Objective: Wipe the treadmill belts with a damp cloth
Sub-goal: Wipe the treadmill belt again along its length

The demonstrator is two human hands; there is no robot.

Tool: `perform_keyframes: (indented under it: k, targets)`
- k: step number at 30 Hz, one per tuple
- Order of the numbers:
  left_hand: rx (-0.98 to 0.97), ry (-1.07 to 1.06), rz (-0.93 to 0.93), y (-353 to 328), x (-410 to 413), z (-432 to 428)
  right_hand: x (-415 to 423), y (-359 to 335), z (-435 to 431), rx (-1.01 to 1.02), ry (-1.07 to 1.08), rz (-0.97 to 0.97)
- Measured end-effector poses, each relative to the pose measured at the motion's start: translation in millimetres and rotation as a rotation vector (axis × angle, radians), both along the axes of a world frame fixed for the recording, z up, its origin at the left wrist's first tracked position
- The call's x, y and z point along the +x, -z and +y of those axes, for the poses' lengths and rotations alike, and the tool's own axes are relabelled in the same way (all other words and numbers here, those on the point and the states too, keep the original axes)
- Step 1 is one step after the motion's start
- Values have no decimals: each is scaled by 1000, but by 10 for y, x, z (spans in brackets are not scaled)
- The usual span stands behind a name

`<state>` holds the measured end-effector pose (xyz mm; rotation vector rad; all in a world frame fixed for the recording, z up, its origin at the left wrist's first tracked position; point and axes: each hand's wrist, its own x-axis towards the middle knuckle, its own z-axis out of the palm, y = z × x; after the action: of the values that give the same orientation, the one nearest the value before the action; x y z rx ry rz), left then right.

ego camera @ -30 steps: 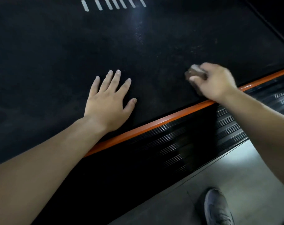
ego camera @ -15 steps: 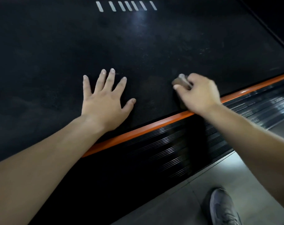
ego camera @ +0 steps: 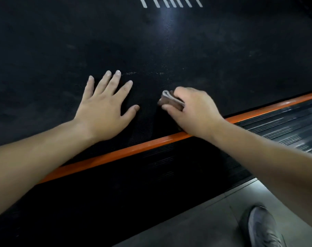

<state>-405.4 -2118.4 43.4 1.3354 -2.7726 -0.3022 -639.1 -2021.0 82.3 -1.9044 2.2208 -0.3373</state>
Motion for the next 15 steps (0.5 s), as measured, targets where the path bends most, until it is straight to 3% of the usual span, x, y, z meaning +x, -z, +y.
perform_keyframes:
  k: [3, 7, 12, 15]
  targets:
    - [12, 20, 3, -9, 167, 12, -159, -25, -62, 0, 22, 97]
    - [7, 6, 7, 0, 507, -10, -277, -83, -179, -77, 392, 108]
    - [3, -6, -1, 3, 845, -59, 623, 67, -236, -26, -27, 2]
    - [8, -27, 11, 6, 947, -66, 278, 14, -346, -51, 85, 127]
